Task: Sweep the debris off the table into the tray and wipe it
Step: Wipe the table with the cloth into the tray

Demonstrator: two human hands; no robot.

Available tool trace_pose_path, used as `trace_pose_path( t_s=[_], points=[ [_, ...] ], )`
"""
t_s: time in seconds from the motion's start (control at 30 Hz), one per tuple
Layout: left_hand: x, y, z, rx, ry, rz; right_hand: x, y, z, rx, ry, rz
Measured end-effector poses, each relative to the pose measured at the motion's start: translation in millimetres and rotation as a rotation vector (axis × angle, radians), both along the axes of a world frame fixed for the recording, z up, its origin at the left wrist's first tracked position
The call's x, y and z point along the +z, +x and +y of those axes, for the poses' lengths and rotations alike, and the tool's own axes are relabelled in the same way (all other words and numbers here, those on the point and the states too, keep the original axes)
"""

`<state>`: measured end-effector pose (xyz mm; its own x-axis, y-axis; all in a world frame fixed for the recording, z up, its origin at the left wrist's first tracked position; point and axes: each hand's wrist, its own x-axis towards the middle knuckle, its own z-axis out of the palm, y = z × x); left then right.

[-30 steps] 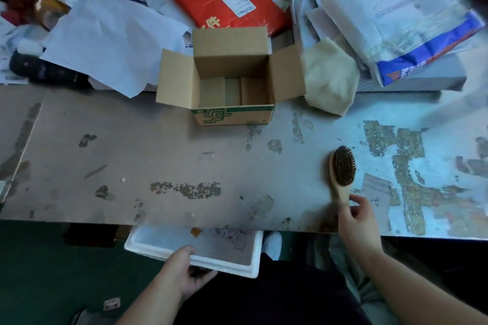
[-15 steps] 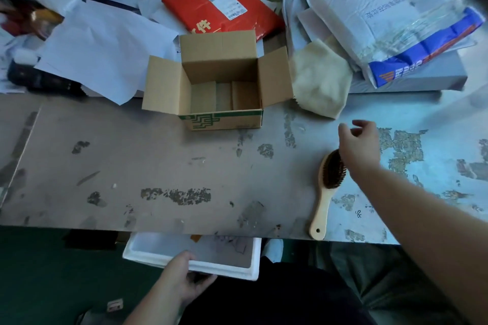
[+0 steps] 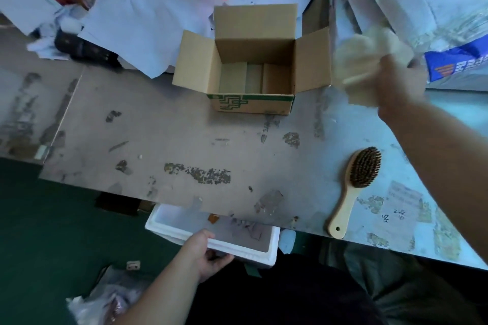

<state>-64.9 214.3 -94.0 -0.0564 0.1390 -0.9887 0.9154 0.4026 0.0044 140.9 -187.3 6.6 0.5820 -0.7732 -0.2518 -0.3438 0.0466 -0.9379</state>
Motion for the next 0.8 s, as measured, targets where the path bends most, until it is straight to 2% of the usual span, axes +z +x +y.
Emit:
trace_pose_path(
  t_s=[0.1,0.2,0.27,0.33,0.43,0.5,0.53,0.63,0.8],
  points=[
    [5.4,1.8,-0.2,-0.015,-0.003,0.020,46.9,-17.2,17.2,0.014,-0.257,-0.227],
    [7.3,4.5,2.2,-0.028,-0.020,0.031,76.2,-45.3,39.8,0.104,-0.406,-0.302],
    [5.7,5.7,4.5,-0.025,-0.027,0.035,81.4,-66.2,58.7,0.181,-0.484,-0.263],
    [5.0,5.8,5.3,-0.042,-0.034,0.041,68.7,-85.3,82.7,0.337,-0.538,-0.086],
    [6.0,4.1,10.2,-0.072,-0.045,0.027,17.2,-108.5,116.0,0.853,-0.660,0.429],
    [4.8,2.9,16.8,-0.080,-0.047,0.020,-17.5,-121.0,132.3,1.176,-0.636,0.712],
    [4.7,2.6,20.0,-0.083,-0.051,0.019,-30.6,-126.7,137.5,1.239,-0.585,0.768],
    [5.2,4.1,27.2,-0.093,-0.061,0.021,-46.2,-140.6,147.3,1.112,-0.499,0.734],
    [2.6,5.2,37.5,-0.090,-0.062,0.036,-59.7,-133.8,153.4,0.745,-0.545,0.516]
  ],
)
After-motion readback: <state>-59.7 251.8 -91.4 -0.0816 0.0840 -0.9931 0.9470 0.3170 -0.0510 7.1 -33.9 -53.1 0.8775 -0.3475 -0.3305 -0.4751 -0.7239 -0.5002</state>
